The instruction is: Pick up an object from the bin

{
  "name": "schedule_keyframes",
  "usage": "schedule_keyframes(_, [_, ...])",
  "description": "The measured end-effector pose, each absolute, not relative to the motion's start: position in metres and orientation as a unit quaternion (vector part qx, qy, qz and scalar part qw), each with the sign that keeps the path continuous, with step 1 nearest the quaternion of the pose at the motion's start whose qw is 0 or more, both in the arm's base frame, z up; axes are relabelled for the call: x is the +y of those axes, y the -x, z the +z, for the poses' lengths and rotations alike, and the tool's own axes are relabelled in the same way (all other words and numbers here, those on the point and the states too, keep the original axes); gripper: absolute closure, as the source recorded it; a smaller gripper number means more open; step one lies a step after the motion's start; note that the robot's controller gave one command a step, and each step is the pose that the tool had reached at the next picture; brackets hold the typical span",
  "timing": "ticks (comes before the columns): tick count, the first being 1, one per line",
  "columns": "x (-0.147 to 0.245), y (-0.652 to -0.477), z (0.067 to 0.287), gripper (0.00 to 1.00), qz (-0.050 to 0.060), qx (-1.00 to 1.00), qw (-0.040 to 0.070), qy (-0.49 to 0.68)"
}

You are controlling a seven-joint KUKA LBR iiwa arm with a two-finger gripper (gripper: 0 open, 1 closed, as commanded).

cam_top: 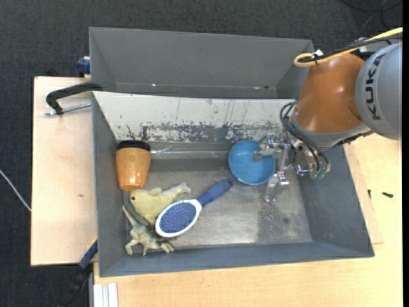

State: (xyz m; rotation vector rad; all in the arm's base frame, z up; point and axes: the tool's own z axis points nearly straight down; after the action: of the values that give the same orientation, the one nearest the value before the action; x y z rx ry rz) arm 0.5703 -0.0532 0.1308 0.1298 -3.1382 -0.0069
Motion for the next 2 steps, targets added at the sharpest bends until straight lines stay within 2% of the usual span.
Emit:
schedule_keyframes(1, [-0.046,-0.5733,0.0718,0.0,-0.001,-1.0,-0.004,0.025])
schedule_keyframes(2, [-0.0455,-0.5735,0.0755,1.0,-0.001,-1.0,-0.002,0.023])
